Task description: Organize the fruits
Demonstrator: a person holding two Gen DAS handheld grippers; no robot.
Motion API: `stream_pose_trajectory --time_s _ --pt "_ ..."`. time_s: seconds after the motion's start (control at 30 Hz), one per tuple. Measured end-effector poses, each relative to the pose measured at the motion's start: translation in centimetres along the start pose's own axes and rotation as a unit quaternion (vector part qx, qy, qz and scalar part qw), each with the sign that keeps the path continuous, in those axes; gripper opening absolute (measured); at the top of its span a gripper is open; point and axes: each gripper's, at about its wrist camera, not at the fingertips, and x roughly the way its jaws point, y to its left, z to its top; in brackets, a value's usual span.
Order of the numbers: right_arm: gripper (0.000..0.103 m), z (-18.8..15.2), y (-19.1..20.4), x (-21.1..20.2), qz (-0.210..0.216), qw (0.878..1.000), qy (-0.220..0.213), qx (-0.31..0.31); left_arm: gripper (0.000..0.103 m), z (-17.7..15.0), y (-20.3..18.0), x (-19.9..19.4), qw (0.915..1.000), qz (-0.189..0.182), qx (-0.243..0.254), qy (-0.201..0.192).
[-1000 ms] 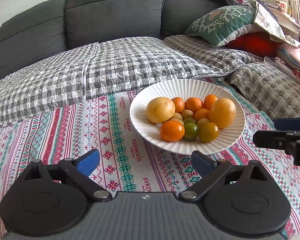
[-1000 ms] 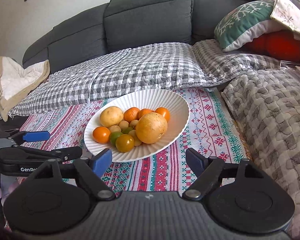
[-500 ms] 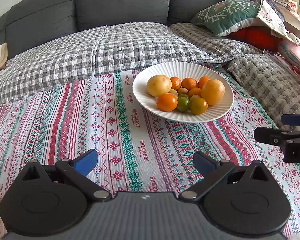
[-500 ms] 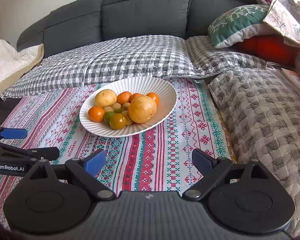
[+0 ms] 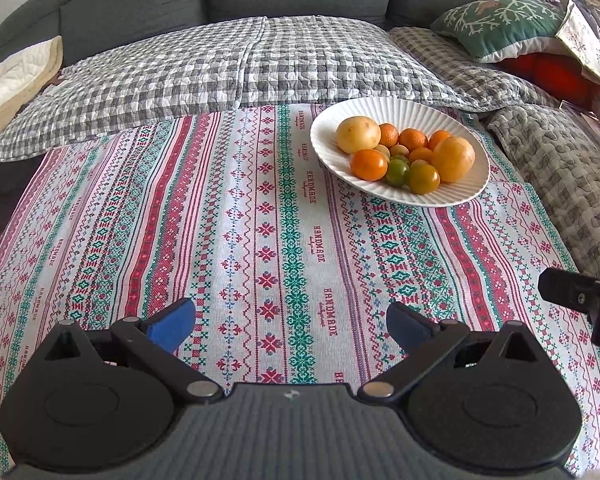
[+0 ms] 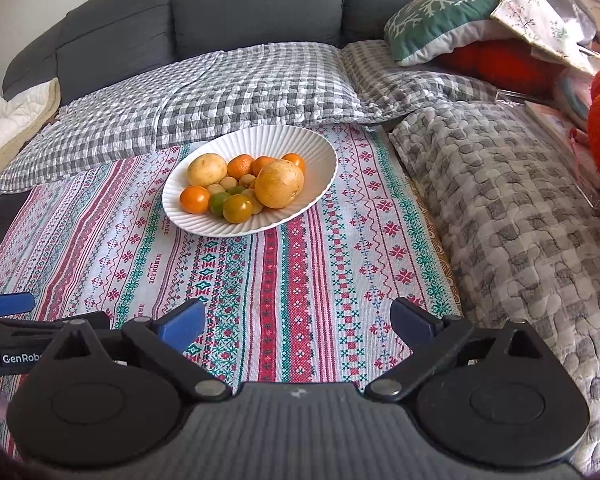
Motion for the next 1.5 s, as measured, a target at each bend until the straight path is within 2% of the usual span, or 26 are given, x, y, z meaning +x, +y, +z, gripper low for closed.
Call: stream_pose_trajectory --time_s 0.1,0.27,0.5,1.5 --pt "0.101 -0.2 1.3 -0.3 0.003 1.0 0.0 -0.023 0.094 -0.1 0.2 -0.6 1.0 0.002 0.0 -0.004" --pt "0.102 -0.6 3.2 -0.1 -0.002 0.998 -0.007 -0.062 0.094 -0.2 0.6 -0.9 0.9995 0.028 -0.003 -0.013" --pt "0.102 -0.6 3.3 0.6 0.004 0.999 0.013 -0.053 0.094 -0.4 0.7 -0.3 0.9994 0.032 -0.015 0.002" --pt "0.103 -1.0 3.6 0.9 -0.005 0.998 0.016 -0.061 0.094 -0.4 0.4 -0.2 0.9995 0.03 -0.01 0.007"
